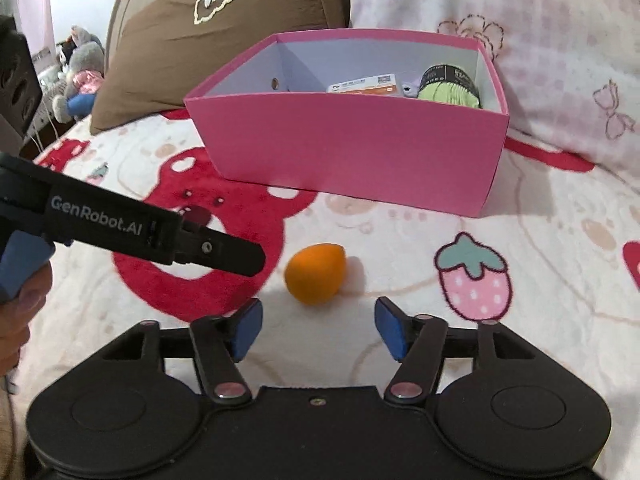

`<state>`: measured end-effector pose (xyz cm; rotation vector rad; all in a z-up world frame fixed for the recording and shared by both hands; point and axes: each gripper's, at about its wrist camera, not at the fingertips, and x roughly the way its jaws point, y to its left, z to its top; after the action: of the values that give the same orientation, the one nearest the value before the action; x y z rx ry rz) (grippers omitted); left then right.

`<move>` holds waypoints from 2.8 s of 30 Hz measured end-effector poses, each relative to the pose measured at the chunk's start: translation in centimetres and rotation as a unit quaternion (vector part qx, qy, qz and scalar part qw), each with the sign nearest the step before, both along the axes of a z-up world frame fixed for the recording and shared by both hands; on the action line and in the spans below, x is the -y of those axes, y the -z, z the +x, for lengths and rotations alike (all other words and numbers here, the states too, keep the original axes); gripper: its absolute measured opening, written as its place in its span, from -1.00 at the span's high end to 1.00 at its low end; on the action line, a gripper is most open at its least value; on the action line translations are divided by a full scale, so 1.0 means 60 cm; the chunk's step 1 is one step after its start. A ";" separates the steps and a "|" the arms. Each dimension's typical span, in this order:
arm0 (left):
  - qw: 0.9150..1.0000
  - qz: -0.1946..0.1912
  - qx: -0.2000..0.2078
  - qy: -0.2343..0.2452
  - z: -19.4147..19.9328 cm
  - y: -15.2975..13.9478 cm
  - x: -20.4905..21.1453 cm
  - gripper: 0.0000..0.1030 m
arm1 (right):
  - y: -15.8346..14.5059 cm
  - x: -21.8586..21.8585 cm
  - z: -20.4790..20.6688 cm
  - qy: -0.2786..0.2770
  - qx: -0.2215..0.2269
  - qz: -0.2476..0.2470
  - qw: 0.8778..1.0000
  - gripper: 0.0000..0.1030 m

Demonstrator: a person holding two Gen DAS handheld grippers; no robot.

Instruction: Organize objects

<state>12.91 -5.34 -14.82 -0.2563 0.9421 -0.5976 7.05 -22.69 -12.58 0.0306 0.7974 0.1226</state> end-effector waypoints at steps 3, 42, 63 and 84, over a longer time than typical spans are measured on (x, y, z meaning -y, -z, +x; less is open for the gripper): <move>1.000 -0.007 0.013 0.007 0.004 0.012 0.001 0.08 | 0.008 -0.006 0.006 0.008 0.017 0.004 1.000 -0.33; 0.998 -0.060 -0.032 0.007 0.024 0.081 0.014 0.15 | 0.074 -0.049 0.034 0.032 0.047 -0.026 0.998 0.17; 0.999 -0.033 -0.002 0.003 -0.016 0.011 -0.001 0.35 | 0.022 -0.061 -0.004 0.006 0.072 0.002 0.997 0.17; 1.000 -0.012 0.011 -0.020 0.030 -0.165 -0.008 0.36 | -0.139 -0.046 0.054 -0.033 0.075 0.019 0.996 0.18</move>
<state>14.71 -4.88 -4.90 -0.2892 0.9060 -0.5737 10.28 -19.91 -4.27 0.0298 0.6454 0.2003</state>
